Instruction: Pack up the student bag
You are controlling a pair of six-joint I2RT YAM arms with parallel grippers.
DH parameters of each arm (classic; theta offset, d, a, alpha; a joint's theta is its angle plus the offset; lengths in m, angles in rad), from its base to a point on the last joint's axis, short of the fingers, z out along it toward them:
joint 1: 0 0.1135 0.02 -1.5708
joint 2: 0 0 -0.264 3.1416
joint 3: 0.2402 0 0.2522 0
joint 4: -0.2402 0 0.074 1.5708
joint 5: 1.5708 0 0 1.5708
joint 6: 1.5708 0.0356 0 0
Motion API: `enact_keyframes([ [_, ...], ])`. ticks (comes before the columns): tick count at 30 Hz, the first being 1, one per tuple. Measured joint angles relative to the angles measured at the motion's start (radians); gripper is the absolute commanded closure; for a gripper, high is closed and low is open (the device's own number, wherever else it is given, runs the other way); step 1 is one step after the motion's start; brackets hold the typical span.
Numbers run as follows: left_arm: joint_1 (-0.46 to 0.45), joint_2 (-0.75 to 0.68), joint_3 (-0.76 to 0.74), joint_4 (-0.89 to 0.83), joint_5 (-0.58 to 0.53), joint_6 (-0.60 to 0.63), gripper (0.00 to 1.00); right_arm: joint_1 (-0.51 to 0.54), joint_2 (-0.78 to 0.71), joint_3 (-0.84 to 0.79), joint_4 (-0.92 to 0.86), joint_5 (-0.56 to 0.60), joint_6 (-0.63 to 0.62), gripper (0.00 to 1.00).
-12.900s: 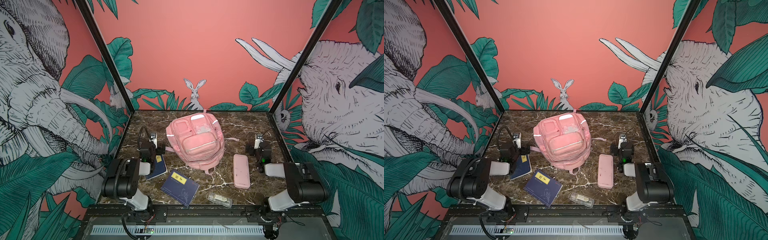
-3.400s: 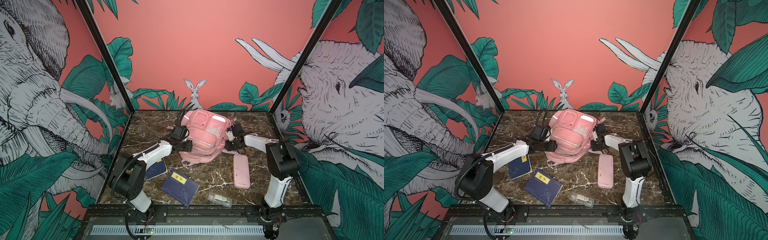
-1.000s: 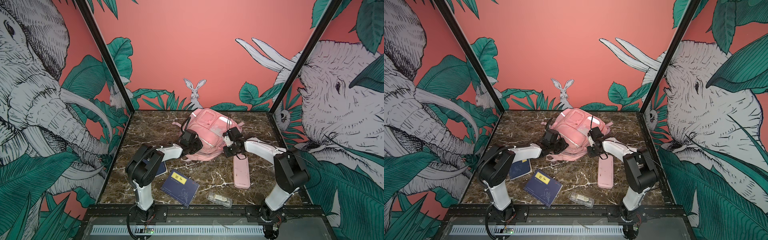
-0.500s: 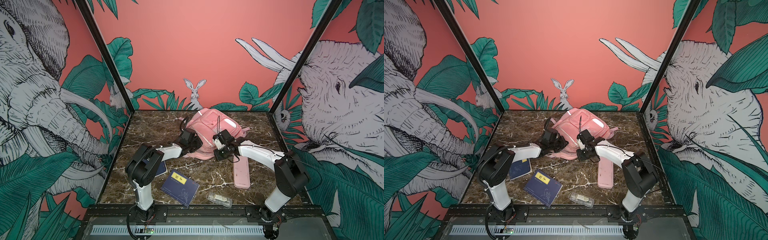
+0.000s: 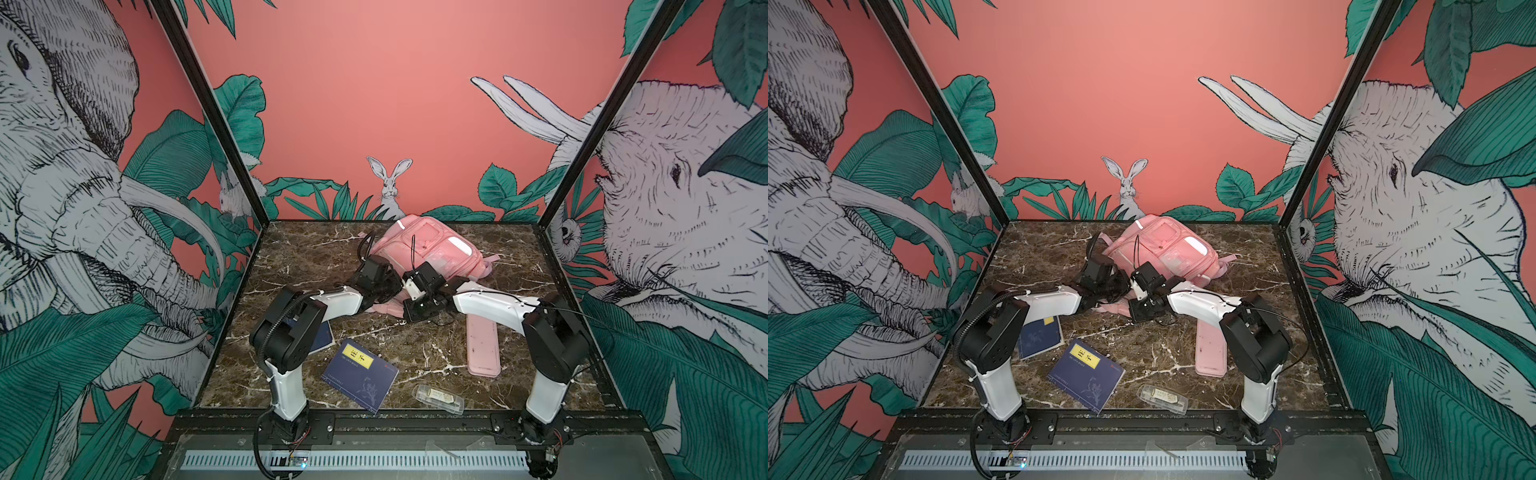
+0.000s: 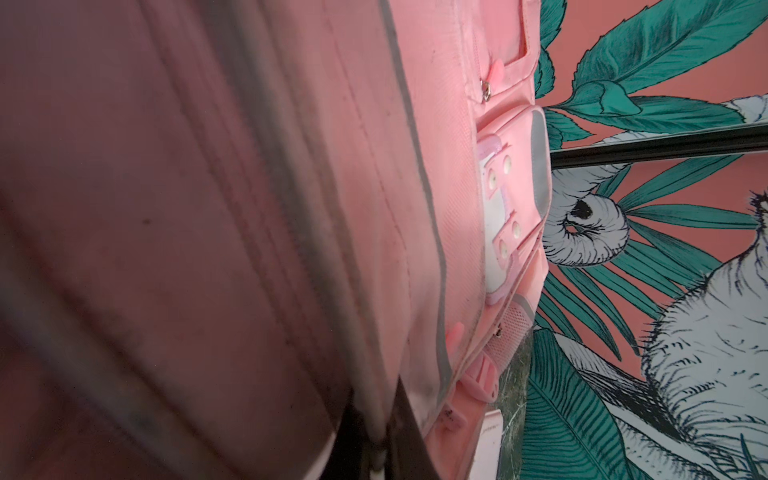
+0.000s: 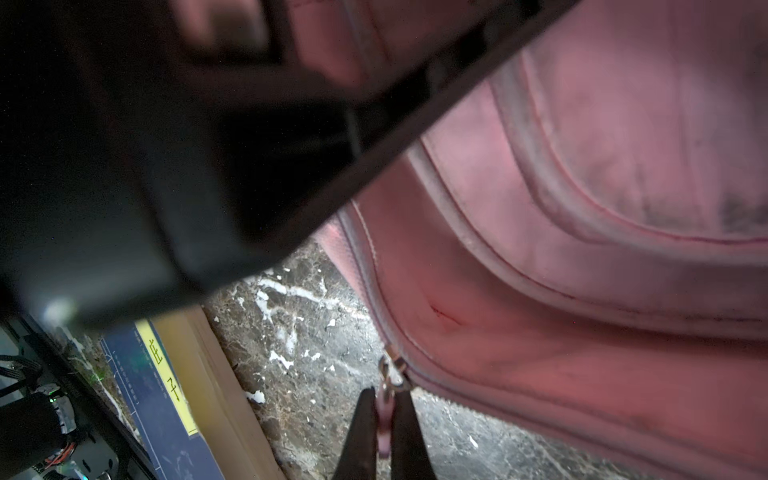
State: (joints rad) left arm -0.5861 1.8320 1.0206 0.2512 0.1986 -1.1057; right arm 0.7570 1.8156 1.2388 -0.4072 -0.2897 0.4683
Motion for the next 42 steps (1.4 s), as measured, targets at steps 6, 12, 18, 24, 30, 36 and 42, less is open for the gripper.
enact_keyframes([
  [6, 0.050, -0.055, 0.030, -0.087, 0.017, 0.111, 0.43, -0.005, -0.014, -0.025, 0.042, 0.002, 0.009, 0.99],
  [12, 0.110, -0.167, 0.163, -0.257, 0.013, 0.319, 0.37, -0.006, -0.025, -0.056, 0.060, -0.002, 0.010, 0.99],
  [18, 0.132, -0.178, 0.301, -0.469, -0.086, 0.555, 0.33, -0.009, -0.030, -0.061, 0.064, -0.007, 0.010, 1.00],
  [24, 0.193, -0.076, 0.342, -0.578, -0.122, 0.672, 0.30, -0.010, -0.061, -0.098, 0.073, -0.007, 0.010, 1.00],
  [30, 0.248, 0.049, 0.364, -0.630, -0.136, 0.723, 0.30, -0.010, -0.104, -0.142, 0.072, -0.006, 0.011, 1.00],
  [36, 0.268, 0.122, 0.397, -0.635, -0.096, 0.737, 0.34, -0.012, -0.136, -0.183, 0.068, -0.002, 0.006, 1.00],
  [42, 0.268, 0.152, 0.406, -0.633, -0.044, 0.740, 0.53, -0.022, -0.143, -0.200, 0.065, -0.002, 0.006, 1.00],
])
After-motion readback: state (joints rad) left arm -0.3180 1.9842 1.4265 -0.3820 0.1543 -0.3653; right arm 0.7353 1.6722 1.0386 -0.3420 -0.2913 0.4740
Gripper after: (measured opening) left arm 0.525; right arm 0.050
